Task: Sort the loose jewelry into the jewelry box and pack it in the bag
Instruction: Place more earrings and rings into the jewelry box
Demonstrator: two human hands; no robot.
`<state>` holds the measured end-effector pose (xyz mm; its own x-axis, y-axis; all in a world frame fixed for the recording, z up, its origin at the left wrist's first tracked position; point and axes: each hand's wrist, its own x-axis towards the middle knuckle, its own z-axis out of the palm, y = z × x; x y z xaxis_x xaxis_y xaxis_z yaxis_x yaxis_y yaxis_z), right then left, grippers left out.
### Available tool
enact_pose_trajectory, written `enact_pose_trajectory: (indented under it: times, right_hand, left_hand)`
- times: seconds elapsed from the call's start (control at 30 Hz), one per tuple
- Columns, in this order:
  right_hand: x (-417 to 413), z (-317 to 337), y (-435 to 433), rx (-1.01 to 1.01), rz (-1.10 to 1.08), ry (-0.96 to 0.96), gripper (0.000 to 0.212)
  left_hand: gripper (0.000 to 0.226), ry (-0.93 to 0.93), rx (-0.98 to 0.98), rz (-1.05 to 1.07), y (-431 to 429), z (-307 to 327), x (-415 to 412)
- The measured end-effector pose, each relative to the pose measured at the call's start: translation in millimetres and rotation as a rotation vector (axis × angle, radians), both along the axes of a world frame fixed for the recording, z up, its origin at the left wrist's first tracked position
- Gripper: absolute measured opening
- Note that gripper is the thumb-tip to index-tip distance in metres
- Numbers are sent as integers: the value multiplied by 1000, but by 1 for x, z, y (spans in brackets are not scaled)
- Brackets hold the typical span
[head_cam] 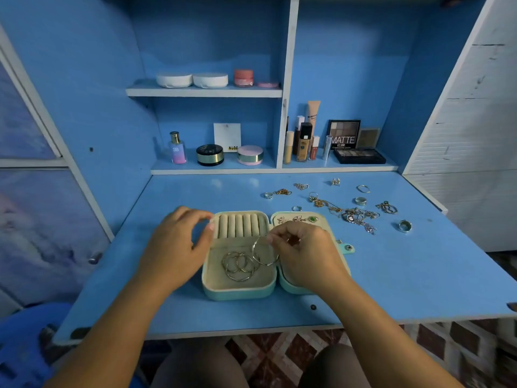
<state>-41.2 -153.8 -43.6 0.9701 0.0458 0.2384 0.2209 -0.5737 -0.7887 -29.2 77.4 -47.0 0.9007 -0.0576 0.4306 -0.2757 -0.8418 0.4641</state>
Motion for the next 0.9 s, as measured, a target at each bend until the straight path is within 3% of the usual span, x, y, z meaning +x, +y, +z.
enact_pose_trajectory:
  times: [0.2, 0.37, 0.57, 0.9]
  right_hand:
    - [3, -2, 19, -191, 51, -82, 11]
    - [3, -6, 26, -340, -28, -65, 18]
    - [4, 1, 3, -213, 87, -48, 19]
    - [95, 21, -115, -336, -246, -6, 20]
  left_hand:
    - [36, 164, 155, 84, 21, -25, 11]
    - [35, 150, 147, 67, 22, -28, 12]
    - [41, 171, 135, 56, 23, -30, 10]
    - [39, 163, 102, 70, 23, -30, 12]
